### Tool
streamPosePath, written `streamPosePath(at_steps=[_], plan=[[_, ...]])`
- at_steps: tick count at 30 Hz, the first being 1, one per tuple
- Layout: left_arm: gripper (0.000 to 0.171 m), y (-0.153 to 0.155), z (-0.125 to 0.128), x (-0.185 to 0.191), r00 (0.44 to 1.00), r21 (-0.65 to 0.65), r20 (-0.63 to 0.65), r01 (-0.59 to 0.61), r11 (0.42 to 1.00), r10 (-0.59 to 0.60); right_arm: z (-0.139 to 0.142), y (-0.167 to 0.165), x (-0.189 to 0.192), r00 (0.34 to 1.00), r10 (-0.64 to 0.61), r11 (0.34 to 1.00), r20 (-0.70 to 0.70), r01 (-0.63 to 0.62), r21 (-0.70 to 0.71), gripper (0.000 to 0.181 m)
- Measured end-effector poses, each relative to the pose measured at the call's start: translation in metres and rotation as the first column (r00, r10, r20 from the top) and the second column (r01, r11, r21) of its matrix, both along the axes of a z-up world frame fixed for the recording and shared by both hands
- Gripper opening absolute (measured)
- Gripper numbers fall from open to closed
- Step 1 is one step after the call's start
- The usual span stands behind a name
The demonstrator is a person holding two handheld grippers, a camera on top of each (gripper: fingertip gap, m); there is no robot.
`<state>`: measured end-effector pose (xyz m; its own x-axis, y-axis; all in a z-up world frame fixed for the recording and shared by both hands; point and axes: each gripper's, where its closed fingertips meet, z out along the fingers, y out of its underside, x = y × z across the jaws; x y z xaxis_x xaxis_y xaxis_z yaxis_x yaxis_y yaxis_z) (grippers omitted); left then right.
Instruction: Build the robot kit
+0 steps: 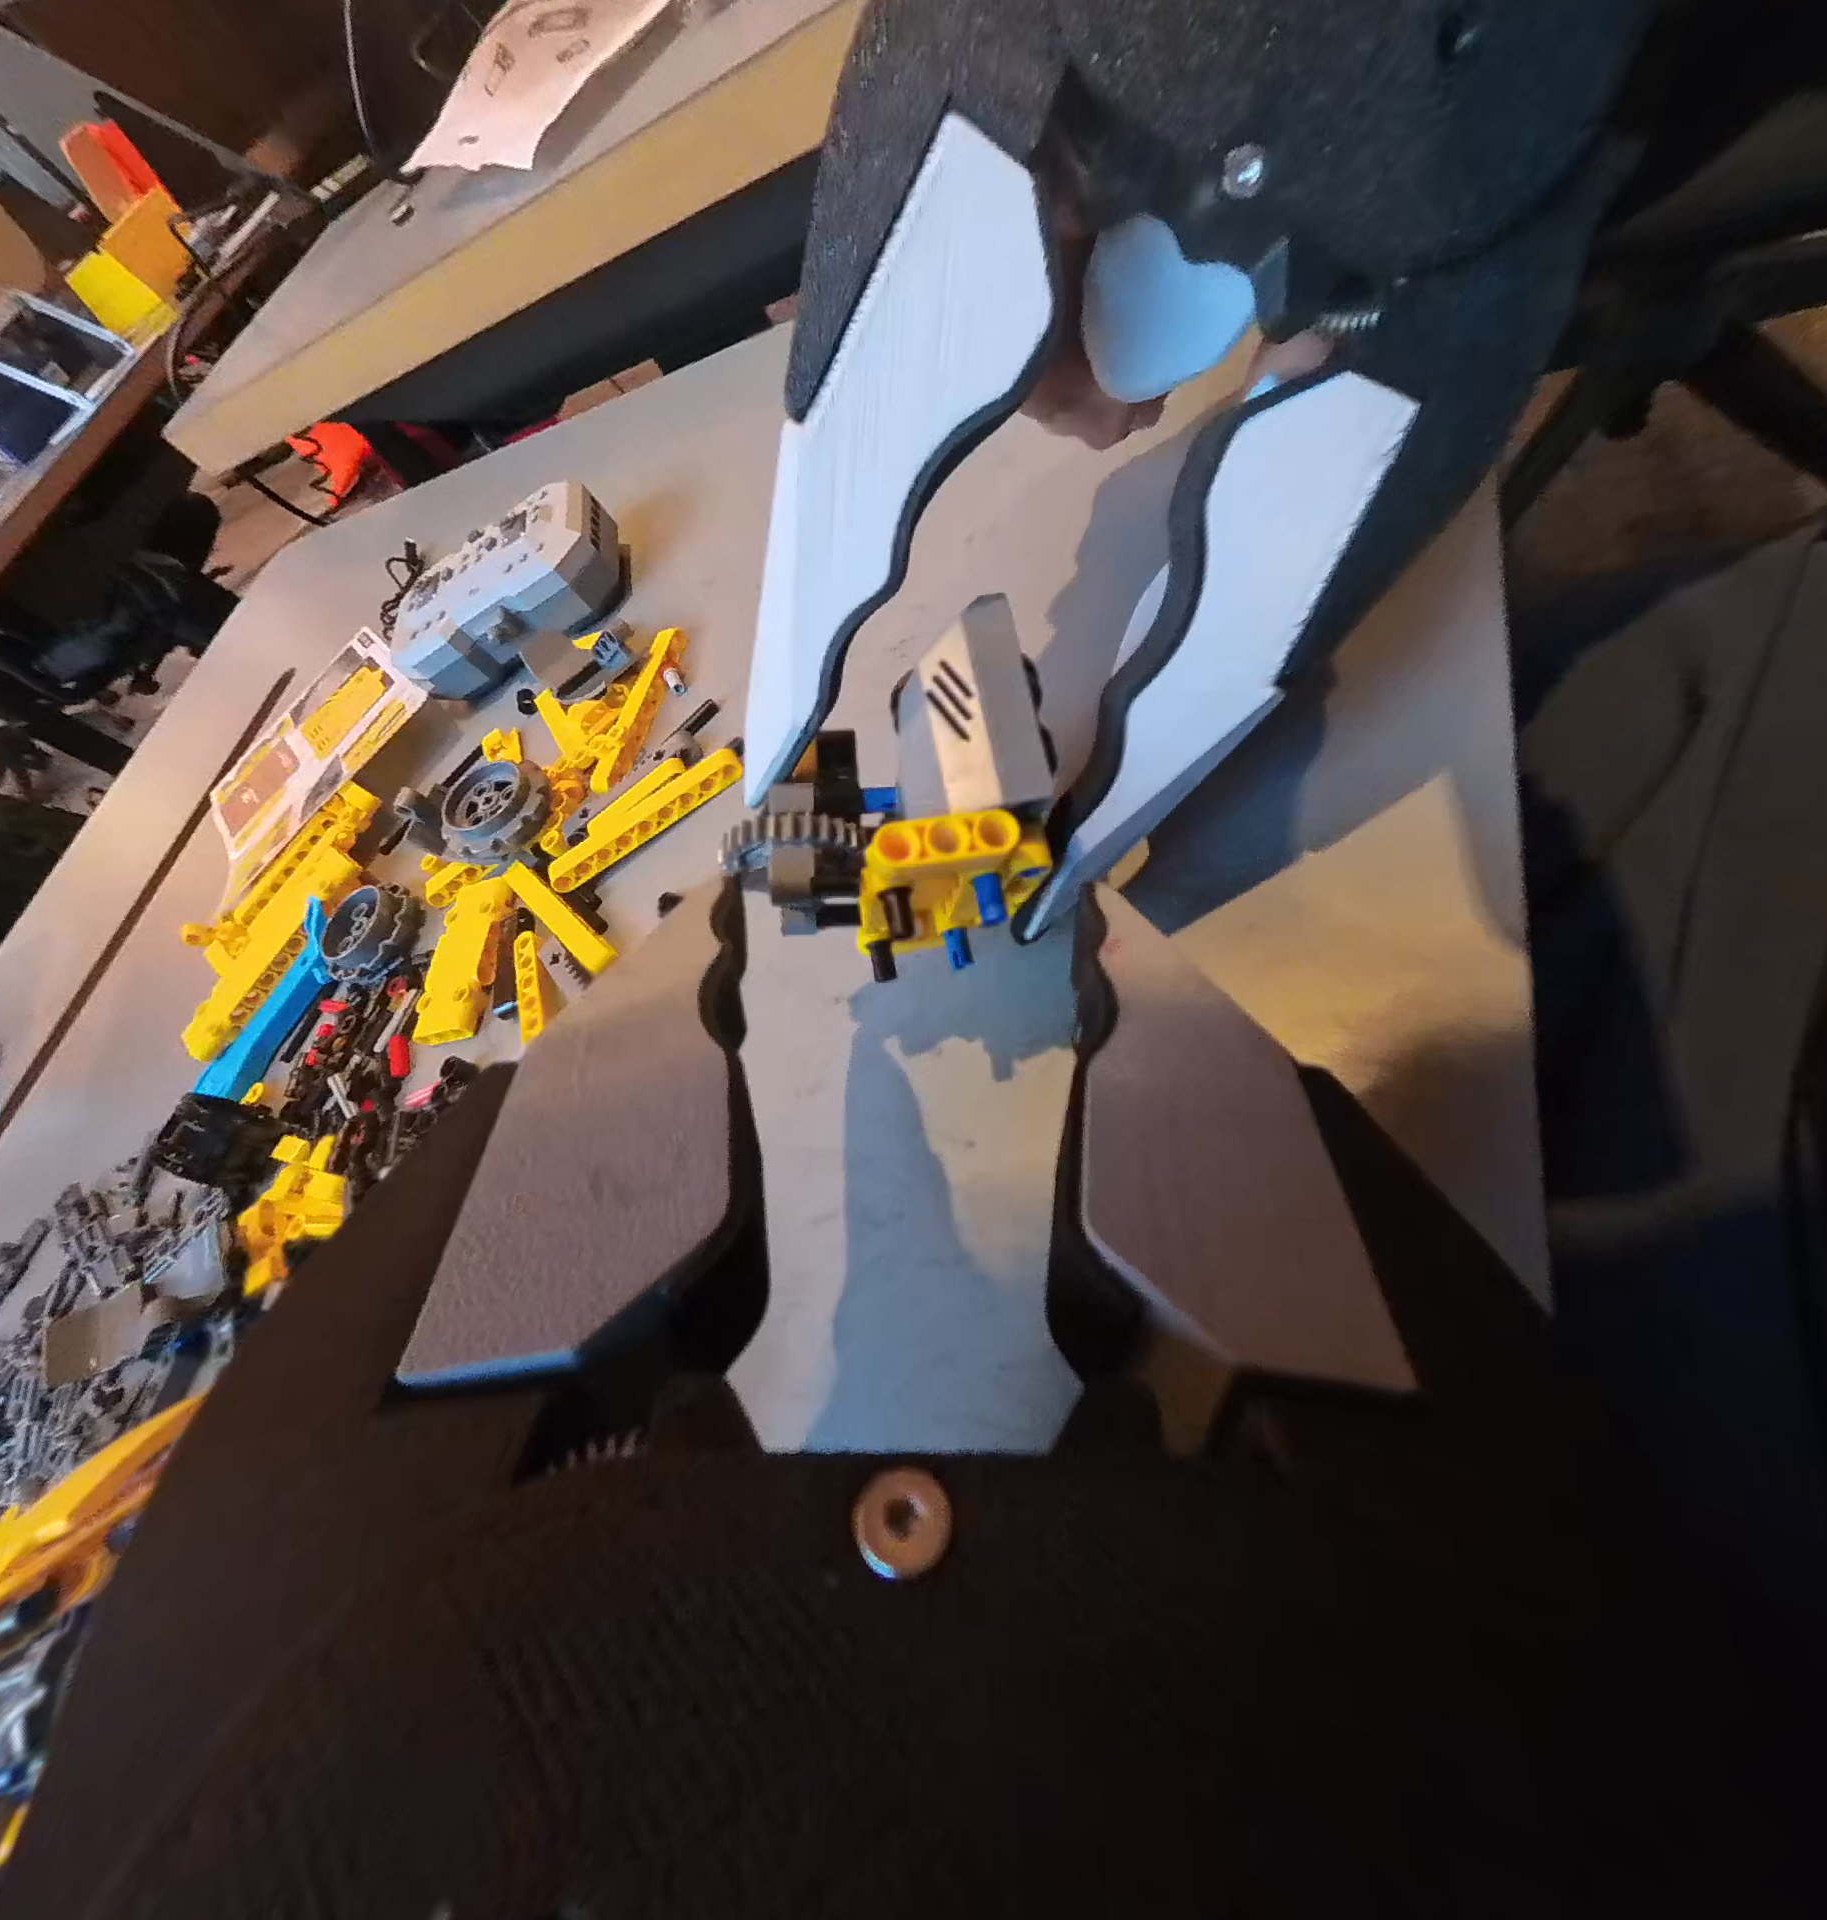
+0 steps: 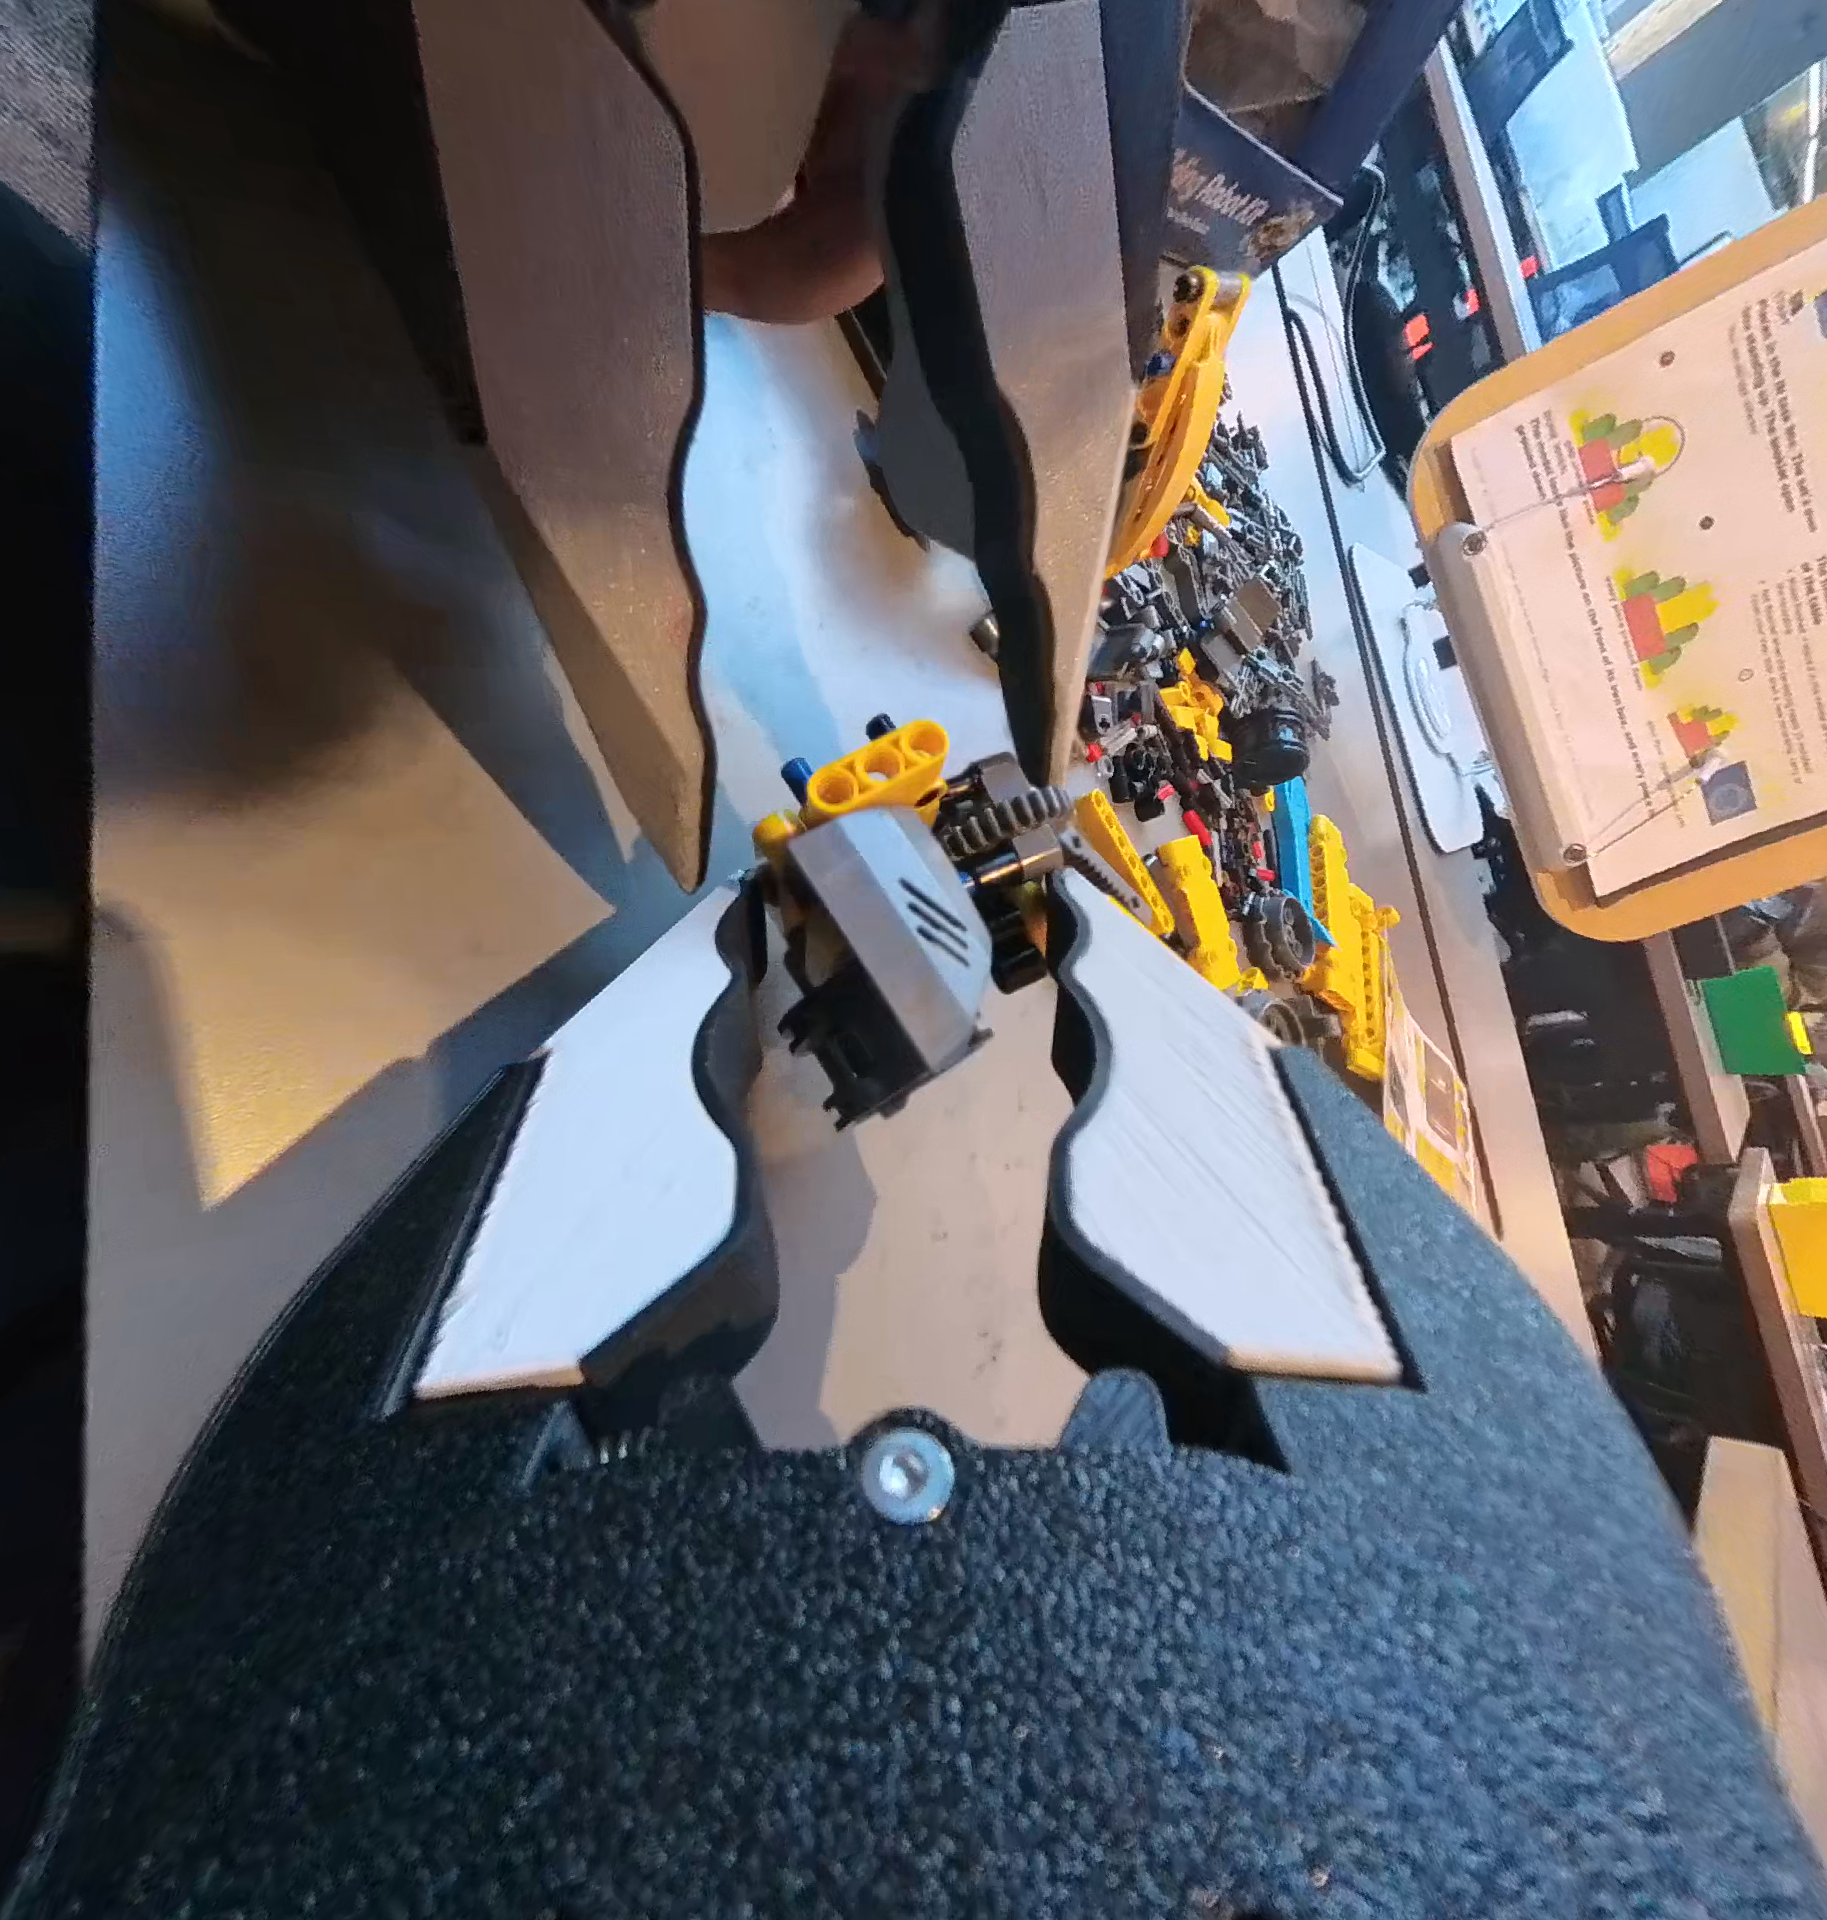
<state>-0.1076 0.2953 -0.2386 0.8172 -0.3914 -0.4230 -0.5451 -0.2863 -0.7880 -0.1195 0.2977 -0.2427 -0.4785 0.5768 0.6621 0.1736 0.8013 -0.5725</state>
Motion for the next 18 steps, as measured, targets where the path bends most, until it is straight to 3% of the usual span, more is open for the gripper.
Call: streamPosePath(at_steps=[9, 13, 15, 18], plan=[[0.047, 0.001, -0.006, -0.007, 0.997, -0.009, -0.066, -0.03, 1.0, 0.029, -0.007, 0.002, 0.001, 0.999, -0.047, 0.993, -0.006, 0.048, 0.105, 0.054], [0.056, -0.009, -0.003, -0.009, 0.991, -0.073, 0.101, -0.078, 0.994, 0.085, -0.008, 0.006, -0.001, 0.994, -0.108, 0.993, 0.013, 0.107, 0.044, 0.053], [0.058, -0.015, -0.009, -0.003, 0.922, -0.234, 0.329, -0.128, 0.964, 0.202, -0.008, 0.008, -0.003, 0.991, -0.136, 0.988, 0.0, 0.136, 0.068, 0.053], [0.058, -0.021, -0.013, 0.024, 0.695, -0.397, 0.654, -0.02, 0.917, 0.298, -0.008, 0.003, -0.007, 0.988, -0.154, 0.984, -0.017, 0.155, 0.091, 0.054]])
